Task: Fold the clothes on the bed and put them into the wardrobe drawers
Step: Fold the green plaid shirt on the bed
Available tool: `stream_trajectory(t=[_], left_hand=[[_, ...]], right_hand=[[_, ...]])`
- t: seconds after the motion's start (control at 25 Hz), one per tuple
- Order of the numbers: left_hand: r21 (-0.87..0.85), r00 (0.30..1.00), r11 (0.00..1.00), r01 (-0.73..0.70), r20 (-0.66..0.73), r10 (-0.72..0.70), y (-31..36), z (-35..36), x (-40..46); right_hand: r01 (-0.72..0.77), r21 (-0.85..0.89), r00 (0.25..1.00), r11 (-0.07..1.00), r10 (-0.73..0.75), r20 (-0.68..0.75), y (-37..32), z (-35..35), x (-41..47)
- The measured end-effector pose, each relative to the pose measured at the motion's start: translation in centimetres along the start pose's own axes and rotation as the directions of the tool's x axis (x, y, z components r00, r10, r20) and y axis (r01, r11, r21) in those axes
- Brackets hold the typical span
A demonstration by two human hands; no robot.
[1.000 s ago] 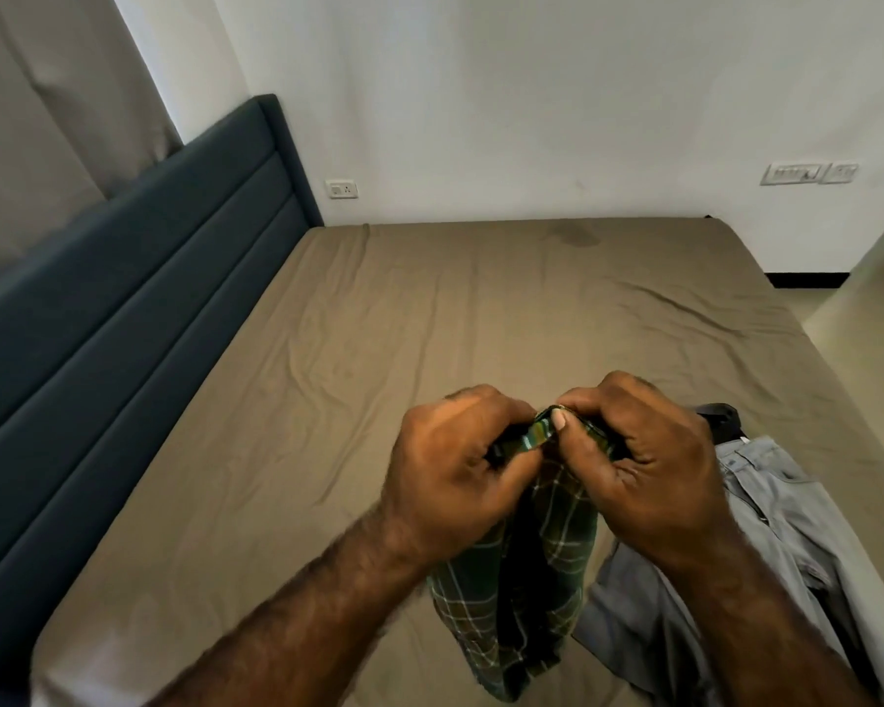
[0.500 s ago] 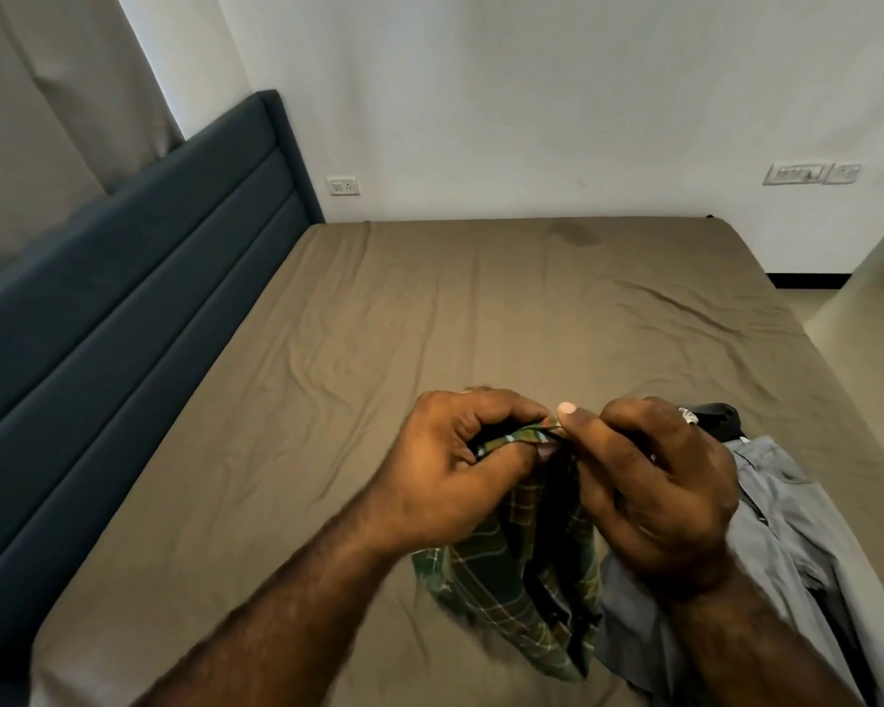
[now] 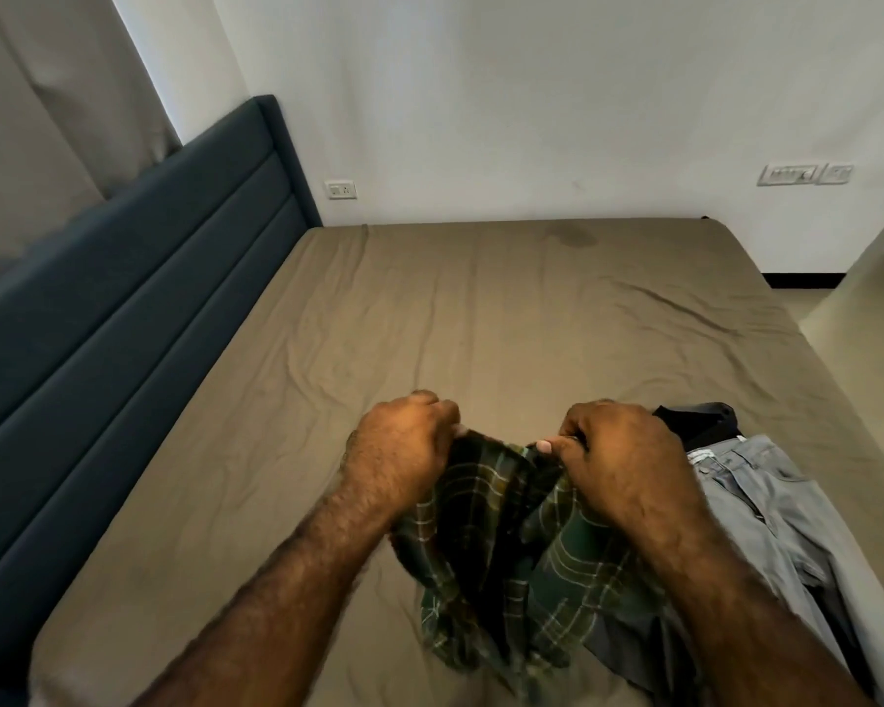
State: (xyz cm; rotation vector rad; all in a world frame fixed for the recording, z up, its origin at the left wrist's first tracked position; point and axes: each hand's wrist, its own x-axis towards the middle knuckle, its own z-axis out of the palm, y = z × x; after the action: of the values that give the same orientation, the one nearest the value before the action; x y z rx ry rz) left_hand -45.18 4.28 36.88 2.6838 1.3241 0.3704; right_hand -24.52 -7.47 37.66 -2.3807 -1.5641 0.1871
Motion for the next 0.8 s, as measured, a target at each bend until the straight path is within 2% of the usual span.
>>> stream_trajectory(t=[0.08, 0.12, 0.2, 0.28, 0.36, 0.4, 0.52, 0.64, 0.72, 0.8], left_hand=[[-0.038, 0.992, 0.992, 0.123, 0.0, -0.123, -1.6, 0.5, 0.4], [-0.078, 0.992, 0.99, 0.116, -0.03, -0.119, -2.5, 0.8, 0.5], [-0.13, 0.999, 0.991, -0.021, 0.023, 0.024, -3.1, 1.9, 0.3], [-0.231, 0.962, 0.965, -0.128, 0.209, 0.177, -1.8, 3.9, -0.3], [-0.378, 0.92, 0.919, -0.11, 0.312, 0.238, 0.6, 6.5, -1.0], [-0.476, 0.921, 0.875, -0.087, 0.296, 0.252, 1.3, 7.7, -1.1], [-0.68, 0.959, 0.732, 0.04, 0.232, 0.164, 1.0, 9.2, -0.3], [-0.701, 0.966, 0.704, 0.115, 0.243, 0.084, -0.6, 8.2, 0.7], [-0.726, 0.971, 0.678, 0.119, 0.228, 0.072, -1.3, 7.1, 0.8], [-0.717, 0.979, 0.692, 0.082, 0.187, 0.078, -2.1, 6.0, 0.9]], right_hand=[[-0.096, 0.02, 0.995, 0.995, 0.095, 0.039, 1.1, 0.4, 0.2], [-0.129, 0.123, 0.991, 0.984, 0.123, 0.054, 1.7, 0.7, 0.3], [-0.153, 0.399, 0.987, 0.904, 0.116, 0.114, 2.4, 1.5, 0.1], [-0.125, 0.56, 0.987, 0.819, 0.043, 0.158, 2.1, 1.6, -0.1], [-0.057, 0.647, 0.987, 0.761, -0.057, 0.153, 1.3, 0.9, -0.2], [-0.033, 0.674, 0.987, 0.738, -0.082, 0.139, 1.0, 0.3, -0.2], [-0.003, 0.692, 0.993, 0.722, -0.081, 0.089, 1.2, -1.5, 0.2], [-0.043, 0.629, 0.998, 0.777, 0.01, 0.056, 3.0, -1.9, 0.3], [-0.096, 0.441, 0.99, 0.892, 0.04, 0.136, 4.4, -1.4, 0.1], [-0.115, 0.262, 0.951, 0.958, 0.03, 0.307, 5.5, -1.0, -0.1]])
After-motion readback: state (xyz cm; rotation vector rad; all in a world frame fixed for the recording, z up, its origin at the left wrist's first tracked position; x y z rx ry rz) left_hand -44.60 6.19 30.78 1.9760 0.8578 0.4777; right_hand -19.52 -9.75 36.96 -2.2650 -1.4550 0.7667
